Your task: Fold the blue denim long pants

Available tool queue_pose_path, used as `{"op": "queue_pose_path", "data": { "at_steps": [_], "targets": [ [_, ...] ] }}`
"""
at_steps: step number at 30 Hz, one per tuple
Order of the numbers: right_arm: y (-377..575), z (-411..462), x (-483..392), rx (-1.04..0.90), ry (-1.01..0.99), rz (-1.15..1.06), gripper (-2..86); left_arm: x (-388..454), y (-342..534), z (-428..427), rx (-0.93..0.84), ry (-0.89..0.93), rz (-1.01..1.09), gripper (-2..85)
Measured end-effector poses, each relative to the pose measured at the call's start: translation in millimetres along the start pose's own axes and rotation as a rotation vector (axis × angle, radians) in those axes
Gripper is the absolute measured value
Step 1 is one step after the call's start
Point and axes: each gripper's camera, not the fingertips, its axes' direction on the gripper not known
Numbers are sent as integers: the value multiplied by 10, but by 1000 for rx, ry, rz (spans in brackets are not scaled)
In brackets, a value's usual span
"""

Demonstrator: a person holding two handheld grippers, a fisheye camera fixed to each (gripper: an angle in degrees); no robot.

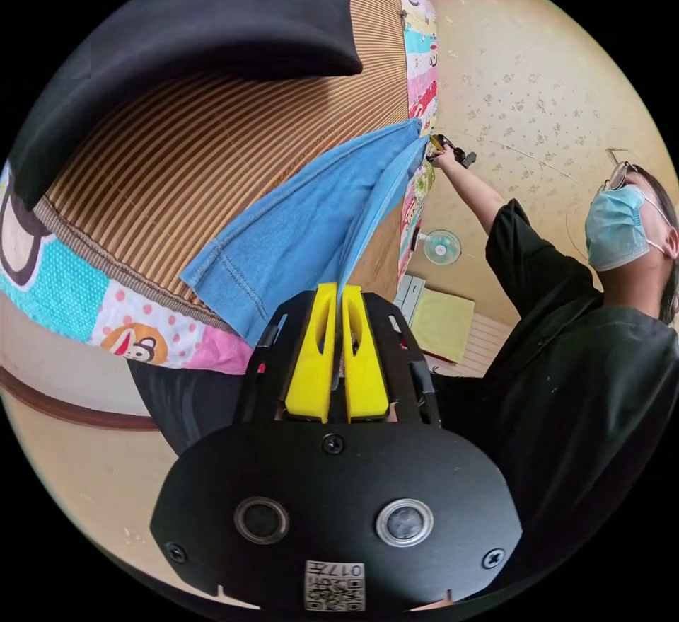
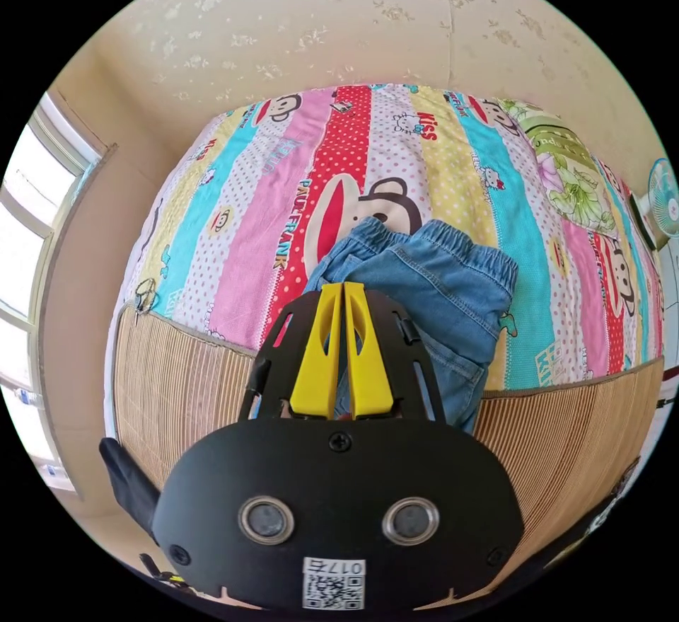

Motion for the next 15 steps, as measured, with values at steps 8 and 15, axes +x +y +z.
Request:
{"op": "queue_pose_path", "data": {
  "at_steps": [8, 15],
  "targets": [
    [-70, 471, -372, -25, 57, 31, 3, -46, -161, -154, 28, -55, -2, -8],
    [-95, 688, -581, -27, 111, 1, 8, -106, -155, -189, 54, -89, 12, -8]
  ]
}}
